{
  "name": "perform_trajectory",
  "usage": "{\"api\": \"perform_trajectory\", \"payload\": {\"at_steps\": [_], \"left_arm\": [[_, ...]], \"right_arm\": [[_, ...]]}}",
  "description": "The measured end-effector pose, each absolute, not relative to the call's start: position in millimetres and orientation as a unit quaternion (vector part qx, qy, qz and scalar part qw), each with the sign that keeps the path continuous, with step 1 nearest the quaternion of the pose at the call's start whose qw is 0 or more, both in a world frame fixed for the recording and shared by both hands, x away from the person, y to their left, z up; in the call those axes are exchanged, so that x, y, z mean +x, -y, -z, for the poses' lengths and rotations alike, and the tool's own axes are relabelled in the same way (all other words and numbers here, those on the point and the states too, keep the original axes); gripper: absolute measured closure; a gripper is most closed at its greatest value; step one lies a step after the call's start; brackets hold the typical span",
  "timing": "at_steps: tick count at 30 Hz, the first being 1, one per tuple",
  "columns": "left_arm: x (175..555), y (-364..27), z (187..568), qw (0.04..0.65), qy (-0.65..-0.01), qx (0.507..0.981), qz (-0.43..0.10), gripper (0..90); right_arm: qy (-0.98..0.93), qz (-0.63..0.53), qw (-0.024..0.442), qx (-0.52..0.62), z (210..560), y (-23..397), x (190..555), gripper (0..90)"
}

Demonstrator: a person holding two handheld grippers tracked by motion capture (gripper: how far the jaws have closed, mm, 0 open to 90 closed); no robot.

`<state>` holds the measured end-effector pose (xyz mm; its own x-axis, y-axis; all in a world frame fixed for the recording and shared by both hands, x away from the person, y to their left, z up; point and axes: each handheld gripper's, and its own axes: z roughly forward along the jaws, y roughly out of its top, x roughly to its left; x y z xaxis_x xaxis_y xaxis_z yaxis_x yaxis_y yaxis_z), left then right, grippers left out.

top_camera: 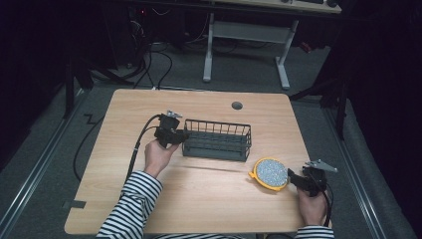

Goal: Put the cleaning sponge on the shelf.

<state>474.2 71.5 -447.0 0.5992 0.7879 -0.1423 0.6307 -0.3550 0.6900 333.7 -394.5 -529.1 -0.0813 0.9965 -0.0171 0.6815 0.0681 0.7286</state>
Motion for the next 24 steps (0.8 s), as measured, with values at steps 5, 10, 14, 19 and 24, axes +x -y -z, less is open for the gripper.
{"api": "perform_trajectory", "payload": {"at_steps": [5, 10, 14, 19, 24], "left_arm": [[468.8, -74.9, 448.5, 0.377, -0.434, 0.812, -0.106, 69.4], [467.6, -75.4, 448.2, 0.377, -0.432, 0.813, -0.105, 69.5], [469.5, -76.0, 448.1, 0.377, -0.433, 0.813, -0.1, 69.5], [471.2, -75.4, 447.9, 0.374, -0.433, 0.814, -0.101, 69.4], [472.1, -75.2, 448.6, 0.376, -0.435, 0.812, -0.102, 69.3]], "right_arm": [[-0.678, -0.287, 0.275, 0.619, 529.2, 394.6, 333.8, 37.6], [-0.678, -0.287, 0.275, 0.619, 529.2, 394.6, 333.8, 37.6], [-0.678, -0.287, 0.275, 0.619, 529.2, 394.6, 333.8, 37.6], [-0.677, -0.287, 0.275, 0.62, 529.1, 394.5, 333.8, 37.6], [-0.677, -0.287, 0.275, 0.619, 529.2, 394.6, 333.8, 37.6]]}}
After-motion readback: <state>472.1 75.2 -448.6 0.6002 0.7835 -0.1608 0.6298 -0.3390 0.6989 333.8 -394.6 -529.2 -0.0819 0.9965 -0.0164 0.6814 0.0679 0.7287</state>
